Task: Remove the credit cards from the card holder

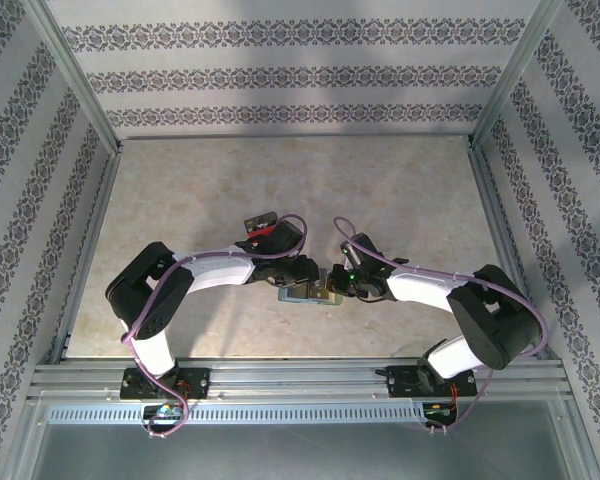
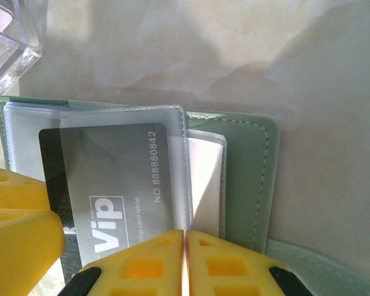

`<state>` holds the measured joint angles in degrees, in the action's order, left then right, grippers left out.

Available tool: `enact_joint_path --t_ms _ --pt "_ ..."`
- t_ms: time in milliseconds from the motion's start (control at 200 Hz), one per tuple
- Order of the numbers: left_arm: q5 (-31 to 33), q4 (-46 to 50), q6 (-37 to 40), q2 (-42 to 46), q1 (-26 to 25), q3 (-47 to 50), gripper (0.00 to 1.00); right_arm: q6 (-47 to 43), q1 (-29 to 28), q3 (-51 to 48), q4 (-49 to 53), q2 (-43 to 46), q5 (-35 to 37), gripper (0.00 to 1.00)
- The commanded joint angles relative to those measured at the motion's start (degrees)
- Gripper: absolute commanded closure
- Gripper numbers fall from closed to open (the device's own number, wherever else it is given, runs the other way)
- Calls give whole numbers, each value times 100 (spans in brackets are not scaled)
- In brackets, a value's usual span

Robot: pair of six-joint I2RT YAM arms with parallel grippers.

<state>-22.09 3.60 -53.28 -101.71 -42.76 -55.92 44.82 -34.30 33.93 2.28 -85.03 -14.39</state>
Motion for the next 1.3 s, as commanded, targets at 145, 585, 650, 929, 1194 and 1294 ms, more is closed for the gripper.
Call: enact_joint_path --t_ms 145,585,650,929,1194,1294 --pt "-85 -184 -69 -59 -15 56 78 30 -54 -49 131 47 48 89" --pt "-270 -618 26 -16 141 360 87 28 -38 -64 200 59 112 88" --pt "-287 -641 28 -7 137 371 88 29 -41 -62 194 36 112 88" --pt "-321 -822 -34 88 197 574 93 18 -5 -96 252 35 160 89" --pt "-335 -822 36 178 281 659 95 -25 38 -102 521 151 339 89" --pt "-367 -821 79 187 312 670 97 -65 54 -119 651 209 414 89"
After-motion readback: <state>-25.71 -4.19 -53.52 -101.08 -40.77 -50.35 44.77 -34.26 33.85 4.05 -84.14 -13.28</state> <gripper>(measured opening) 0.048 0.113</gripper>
